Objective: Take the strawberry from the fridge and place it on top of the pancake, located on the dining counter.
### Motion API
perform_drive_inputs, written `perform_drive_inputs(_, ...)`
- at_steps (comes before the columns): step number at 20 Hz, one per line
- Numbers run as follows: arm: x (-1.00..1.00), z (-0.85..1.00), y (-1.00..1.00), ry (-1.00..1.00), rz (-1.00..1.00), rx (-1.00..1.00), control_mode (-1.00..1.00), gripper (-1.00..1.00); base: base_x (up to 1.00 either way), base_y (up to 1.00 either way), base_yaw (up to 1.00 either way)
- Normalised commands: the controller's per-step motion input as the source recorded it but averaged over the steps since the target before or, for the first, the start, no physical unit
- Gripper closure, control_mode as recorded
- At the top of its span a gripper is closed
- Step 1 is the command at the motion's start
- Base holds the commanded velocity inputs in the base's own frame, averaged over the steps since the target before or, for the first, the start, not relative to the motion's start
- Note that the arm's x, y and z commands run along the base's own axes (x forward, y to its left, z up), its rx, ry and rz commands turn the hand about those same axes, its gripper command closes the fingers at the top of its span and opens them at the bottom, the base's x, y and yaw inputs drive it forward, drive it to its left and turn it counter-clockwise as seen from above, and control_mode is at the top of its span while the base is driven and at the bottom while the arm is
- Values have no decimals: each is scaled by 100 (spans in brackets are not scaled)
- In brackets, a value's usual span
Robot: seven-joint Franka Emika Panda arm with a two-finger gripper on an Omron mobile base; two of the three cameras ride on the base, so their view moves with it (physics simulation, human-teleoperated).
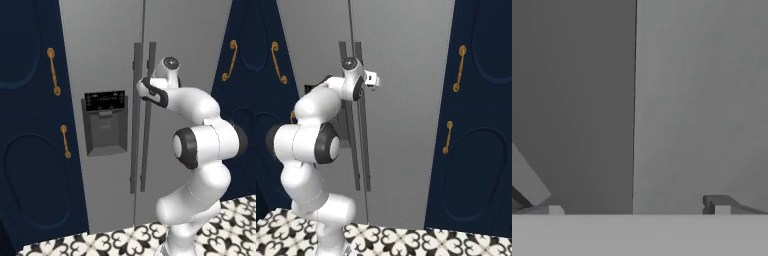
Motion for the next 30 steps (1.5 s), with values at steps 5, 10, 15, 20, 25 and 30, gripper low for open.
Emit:
perform_drive_inputs(5,38,-2,0,-12,0,0,-100,-100,0,0,0)
perform_drive_inputs(10,38,-2,0,-11,0,0,-100,-100,0,0,0)
perform_drive_inputs(15,13,0,0,-3,0,0,-100,100,0,0,0)
perform_drive_inputs(20,-2,0,-1,-1,0,0,-100,100,0,0,0)
perform_drive_inputs(25,-56,0,-30,0,0,0,-100,100,0,0,0)
perform_drive_inputs(30,-98,0,-72,0,0,2,-100,100,0,0,0)
